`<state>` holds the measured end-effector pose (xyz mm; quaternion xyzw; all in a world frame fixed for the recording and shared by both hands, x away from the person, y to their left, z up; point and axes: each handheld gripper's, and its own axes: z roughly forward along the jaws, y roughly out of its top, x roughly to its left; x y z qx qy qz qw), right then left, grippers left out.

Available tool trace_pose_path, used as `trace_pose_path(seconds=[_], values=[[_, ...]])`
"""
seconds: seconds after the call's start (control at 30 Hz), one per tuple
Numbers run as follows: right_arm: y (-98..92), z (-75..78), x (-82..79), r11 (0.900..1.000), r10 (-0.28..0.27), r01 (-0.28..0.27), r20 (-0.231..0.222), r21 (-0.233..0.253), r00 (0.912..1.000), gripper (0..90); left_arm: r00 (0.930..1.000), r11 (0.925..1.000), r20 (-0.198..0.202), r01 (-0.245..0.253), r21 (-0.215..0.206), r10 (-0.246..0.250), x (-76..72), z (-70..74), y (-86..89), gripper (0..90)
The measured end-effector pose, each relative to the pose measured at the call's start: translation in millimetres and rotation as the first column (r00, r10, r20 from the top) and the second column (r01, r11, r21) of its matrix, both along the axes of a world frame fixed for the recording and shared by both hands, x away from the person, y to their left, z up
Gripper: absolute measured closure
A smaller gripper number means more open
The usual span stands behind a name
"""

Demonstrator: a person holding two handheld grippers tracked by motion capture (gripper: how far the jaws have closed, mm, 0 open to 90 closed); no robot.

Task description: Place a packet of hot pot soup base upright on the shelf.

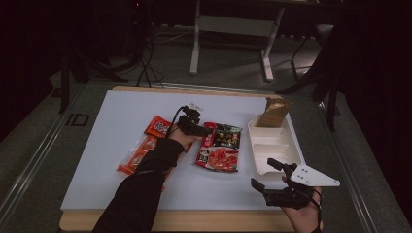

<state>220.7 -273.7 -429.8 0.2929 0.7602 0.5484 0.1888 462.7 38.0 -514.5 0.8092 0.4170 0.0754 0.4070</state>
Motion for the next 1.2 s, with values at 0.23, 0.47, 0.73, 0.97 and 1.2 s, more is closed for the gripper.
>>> trace_pose_path(seconds=[0.23, 0.47, 0.73, 0.97, 1.2], values=[[5.2, -4.6, 1.2, 0.999, 0.031, -0.031, -0.02, -0.015, 0.9993, 13.2, 0.999, 0.9995, -0.035, -0.026, 0.015, 0.027, 12.3, -12.4, -6.0, 34.2], [3.5, -5.2, 2.0, 1.0, 0.03, -0.03, -0.023, -0.009, 0.9993, 13.4, 0.9969, 0.9976, -0.065, -0.042, 0.054, 0.045, 18.1, -19.2, -16.3, 45.8], [4.3, -6.5, 3.0, 0.999, 0.034, -0.034, -0.031, -0.014, 0.9989, 13.5, 0.9913, 0.9966, -0.121, -0.043, 0.071, 0.052, 18.7, -22.7, -22.9, 62.8], [4.7, -7.0, 3.6, 0.999, 0.041, -0.042, -0.034, -0.015, 0.9986, 13.5, 0.9819, 0.9941, -0.174, -0.061, 0.09, 0.076, 20.6, -19.1, -27.2, 82.6], [3.3, -7.3, 4.3, 0.999, 0.029, -0.029, -0.036, -0.014, 0.9989, 13.6, 0.9857, 0.9943, -0.147, -0.073, 0.078, 0.084, 15.8, -13.6, -31.0, 87.3]])
